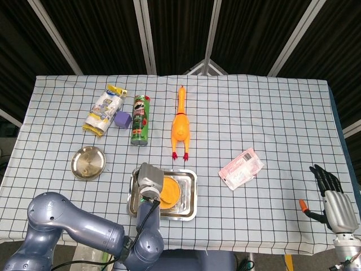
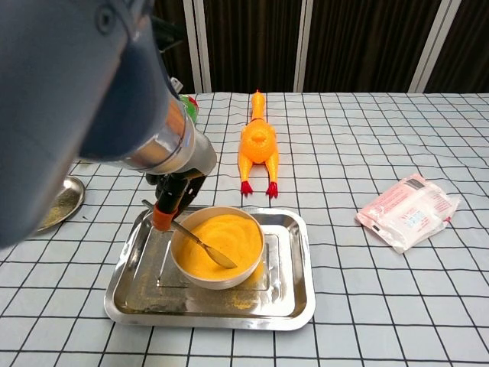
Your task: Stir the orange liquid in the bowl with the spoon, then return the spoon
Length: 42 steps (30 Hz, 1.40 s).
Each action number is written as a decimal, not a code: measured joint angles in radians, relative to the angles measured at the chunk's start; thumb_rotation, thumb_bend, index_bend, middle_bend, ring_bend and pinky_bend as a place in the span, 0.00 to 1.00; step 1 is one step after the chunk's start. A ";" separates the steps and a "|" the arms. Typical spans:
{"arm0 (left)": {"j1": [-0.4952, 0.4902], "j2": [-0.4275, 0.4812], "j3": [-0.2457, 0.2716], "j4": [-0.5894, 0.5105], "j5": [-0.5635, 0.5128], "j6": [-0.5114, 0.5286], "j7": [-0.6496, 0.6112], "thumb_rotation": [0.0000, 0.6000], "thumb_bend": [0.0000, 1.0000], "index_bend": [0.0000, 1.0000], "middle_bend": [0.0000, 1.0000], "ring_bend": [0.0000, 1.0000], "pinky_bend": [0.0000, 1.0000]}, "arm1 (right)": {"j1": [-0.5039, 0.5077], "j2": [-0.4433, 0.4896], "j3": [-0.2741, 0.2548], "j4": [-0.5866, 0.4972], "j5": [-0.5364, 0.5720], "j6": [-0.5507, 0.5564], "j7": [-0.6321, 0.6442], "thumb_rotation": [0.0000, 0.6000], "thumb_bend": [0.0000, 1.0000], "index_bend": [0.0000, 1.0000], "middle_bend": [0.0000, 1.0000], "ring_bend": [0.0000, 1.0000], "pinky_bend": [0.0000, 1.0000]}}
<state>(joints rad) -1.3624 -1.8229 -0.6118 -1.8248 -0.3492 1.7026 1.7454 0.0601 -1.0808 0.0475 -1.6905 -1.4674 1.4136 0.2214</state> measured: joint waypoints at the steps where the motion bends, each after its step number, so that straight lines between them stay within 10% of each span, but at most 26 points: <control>1: 0.000 0.004 -0.001 -0.006 0.000 0.004 -0.003 1.00 0.76 0.86 1.00 1.00 1.00 | 0.000 0.000 0.000 0.000 0.001 -0.001 0.001 1.00 0.40 0.00 0.00 0.00 0.00; 21: 0.011 0.057 -0.008 -0.065 -0.048 0.016 -0.030 1.00 0.76 0.86 1.00 1.00 1.00 | 0.000 0.003 -0.001 -0.007 0.004 -0.005 0.006 1.00 0.40 0.00 0.00 0.00 0.00; 42: 0.002 -0.013 0.029 0.106 -0.022 -0.088 -0.082 1.00 0.76 0.86 1.00 1.00 1.00 | 0.002 0.007 0.000 -0.005 0.006 -0.010 0.025 1.00 0.40 0.00 0.00 0.00 0.00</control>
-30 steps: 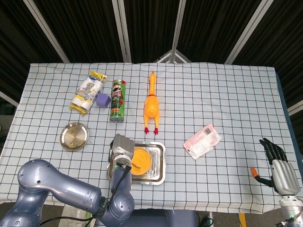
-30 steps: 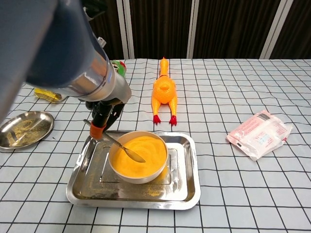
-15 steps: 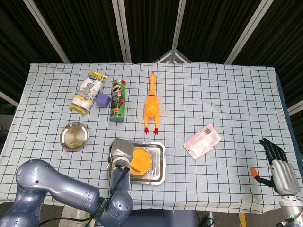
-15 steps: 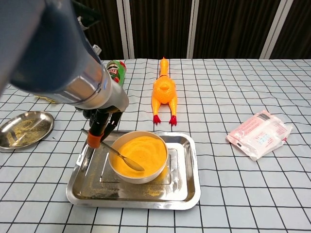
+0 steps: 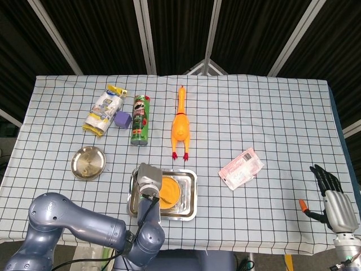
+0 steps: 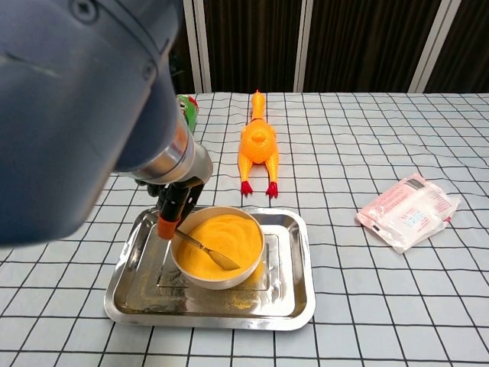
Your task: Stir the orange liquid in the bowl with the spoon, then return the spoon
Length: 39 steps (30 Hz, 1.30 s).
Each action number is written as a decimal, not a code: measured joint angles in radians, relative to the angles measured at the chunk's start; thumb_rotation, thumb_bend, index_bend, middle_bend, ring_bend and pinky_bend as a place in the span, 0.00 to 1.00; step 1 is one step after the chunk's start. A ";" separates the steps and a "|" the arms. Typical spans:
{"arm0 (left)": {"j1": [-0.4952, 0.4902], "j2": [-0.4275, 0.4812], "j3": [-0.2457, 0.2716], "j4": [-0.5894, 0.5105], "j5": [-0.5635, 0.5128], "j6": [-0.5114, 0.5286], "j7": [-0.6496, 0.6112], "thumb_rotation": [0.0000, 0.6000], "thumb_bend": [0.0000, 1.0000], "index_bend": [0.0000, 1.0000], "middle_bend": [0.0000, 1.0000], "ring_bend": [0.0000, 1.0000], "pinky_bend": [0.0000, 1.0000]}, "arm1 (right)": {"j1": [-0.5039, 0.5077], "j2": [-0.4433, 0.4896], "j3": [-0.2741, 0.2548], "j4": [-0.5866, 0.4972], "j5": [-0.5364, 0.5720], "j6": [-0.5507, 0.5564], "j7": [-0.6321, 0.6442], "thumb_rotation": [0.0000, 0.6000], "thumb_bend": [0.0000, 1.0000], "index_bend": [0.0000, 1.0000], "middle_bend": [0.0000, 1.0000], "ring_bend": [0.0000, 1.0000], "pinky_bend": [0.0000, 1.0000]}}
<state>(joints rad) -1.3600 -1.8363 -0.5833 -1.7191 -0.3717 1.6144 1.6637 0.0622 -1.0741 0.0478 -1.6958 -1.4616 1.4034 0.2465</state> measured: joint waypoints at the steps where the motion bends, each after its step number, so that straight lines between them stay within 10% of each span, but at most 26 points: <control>1: 0.000 -0.001 -0.001 0.007 0.005 -0.002 -0.004 1.00 0.76 0.86 1.00 1.00 1.00 | 0.000 0.000 0.000 0.000 0.000 0.000 0.000 1.00 0.40 0.00 0.00 0.00 0.00; 39: 0.045 0.073 0.006 0.001 0.036 -0.035 -0.062 1.00 0.76 0.86 1.00 1.00 1.00 | 0.002 0.001 0.000 -0.005 0.003 -0.004 0.002 1.00 0.40 0.00 0.00 0.00 0.00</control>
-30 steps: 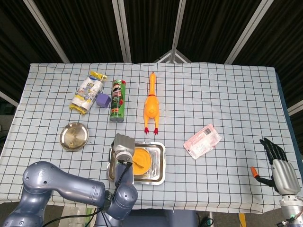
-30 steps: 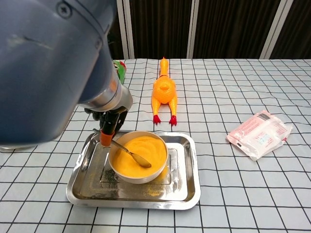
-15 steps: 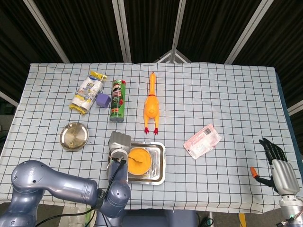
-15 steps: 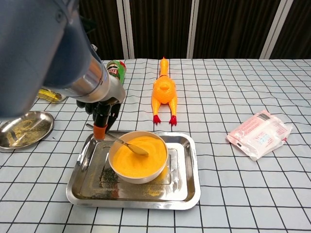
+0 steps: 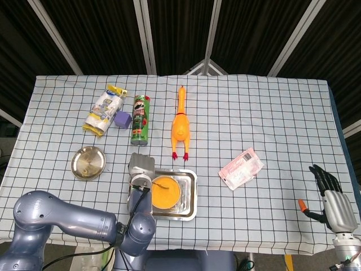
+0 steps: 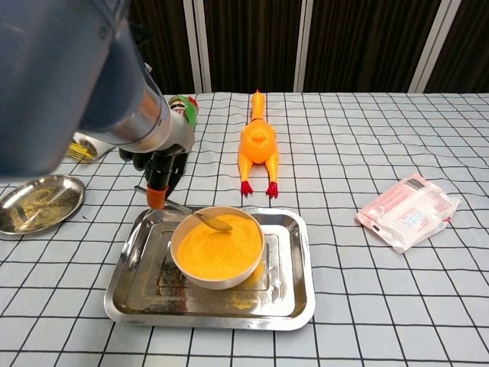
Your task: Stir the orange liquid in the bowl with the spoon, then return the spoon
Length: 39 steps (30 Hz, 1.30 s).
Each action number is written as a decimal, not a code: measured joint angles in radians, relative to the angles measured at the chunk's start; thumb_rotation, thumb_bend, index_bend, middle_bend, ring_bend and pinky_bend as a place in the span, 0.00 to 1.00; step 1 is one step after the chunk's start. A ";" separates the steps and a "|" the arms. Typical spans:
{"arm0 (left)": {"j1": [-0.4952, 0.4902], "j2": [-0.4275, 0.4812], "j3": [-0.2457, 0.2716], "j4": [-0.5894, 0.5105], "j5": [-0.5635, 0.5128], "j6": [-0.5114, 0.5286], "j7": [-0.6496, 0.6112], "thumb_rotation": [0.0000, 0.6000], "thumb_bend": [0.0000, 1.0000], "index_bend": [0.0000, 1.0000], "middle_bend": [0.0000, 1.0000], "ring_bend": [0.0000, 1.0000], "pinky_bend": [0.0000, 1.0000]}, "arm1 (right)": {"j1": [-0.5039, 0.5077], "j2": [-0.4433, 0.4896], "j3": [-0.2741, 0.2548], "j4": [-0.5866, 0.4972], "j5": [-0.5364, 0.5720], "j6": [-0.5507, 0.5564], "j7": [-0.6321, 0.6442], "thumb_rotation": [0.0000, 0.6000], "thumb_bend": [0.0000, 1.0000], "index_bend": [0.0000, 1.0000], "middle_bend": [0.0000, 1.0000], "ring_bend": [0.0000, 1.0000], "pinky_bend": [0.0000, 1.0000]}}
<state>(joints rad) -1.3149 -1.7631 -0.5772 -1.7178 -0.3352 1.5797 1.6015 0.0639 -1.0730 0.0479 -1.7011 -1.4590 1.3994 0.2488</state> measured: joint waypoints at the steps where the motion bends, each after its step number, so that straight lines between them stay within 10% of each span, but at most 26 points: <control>1: -0.003 -0.008 0.003 0.010 0.001 -0.004 0.000 1.00 0.76 0.86 1.00 1.00 1.00 | 0.000 0.000 0.000 0.000 0.000 0.000 0.001 1.00 0.40 0.00 0.00 0.00 0.00; 39: 0.007 0.008 0.062 -0.014 0.061 0.003 -0.030 1.00 0.76 0.86 1.00 1.00 1.00 | 0.001 0.004 -0.003 -0.009 0.004 -0.008 0.006 1.00 0.40 0.00 0.00 0.00 0.00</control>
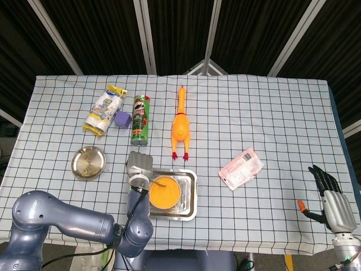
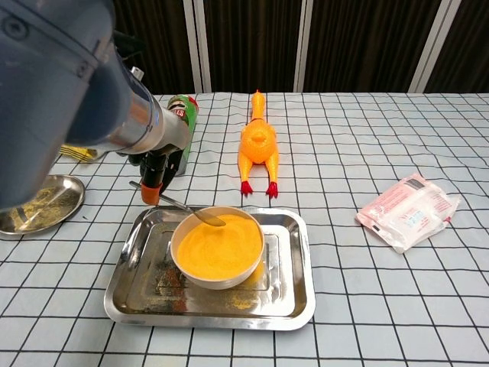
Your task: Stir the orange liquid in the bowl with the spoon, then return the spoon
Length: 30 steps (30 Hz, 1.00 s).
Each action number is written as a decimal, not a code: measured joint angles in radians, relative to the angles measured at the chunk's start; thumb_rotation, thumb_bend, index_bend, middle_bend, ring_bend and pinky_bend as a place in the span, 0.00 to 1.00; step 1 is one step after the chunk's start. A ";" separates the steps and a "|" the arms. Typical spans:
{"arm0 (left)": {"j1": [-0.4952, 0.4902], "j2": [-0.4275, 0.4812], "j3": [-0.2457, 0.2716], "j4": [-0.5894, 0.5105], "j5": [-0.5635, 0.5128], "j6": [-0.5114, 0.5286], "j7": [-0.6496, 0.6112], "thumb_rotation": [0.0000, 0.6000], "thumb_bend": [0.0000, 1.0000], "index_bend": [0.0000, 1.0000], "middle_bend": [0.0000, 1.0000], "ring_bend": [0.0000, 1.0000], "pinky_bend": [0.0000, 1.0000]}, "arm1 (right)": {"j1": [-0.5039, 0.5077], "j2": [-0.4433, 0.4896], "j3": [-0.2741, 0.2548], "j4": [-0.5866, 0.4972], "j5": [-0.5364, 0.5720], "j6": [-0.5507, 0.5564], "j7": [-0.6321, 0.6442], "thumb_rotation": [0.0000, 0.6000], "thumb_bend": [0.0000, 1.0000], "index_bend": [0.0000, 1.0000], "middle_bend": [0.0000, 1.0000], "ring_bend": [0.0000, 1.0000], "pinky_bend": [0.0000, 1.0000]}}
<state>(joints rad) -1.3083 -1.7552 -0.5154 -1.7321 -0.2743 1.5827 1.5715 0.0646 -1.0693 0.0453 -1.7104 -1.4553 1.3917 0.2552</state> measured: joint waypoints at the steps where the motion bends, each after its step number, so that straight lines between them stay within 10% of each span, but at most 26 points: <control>1: -0.003 -0.010 0.005 0.013 -0.002 -0.001 0.005 1.00 0.76 0.86 1.00 1.00 1.00 | 0.000 0.000 0.000 0.000 0.000 0.000 0.001 1.00 0.40 0.00 0.00 0.00 0.00; 30: 0.023 0.011 -0.018 -0.074 -0.031 -0.012 0.009 1.00 0.76 0.86 1.00 1.00 1.00 | 0.001 0.005 -0.003 -0.007 0.001 -0.007 0.006 1.00 0.40 0.00 0.00 0.00 0.00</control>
<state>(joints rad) -1.2853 -1.7438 -0.5330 -1.8064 -0.3055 1.5709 1.5801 0.0653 -1.0647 0.0428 -1.7172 -1.4543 1.3850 0.2610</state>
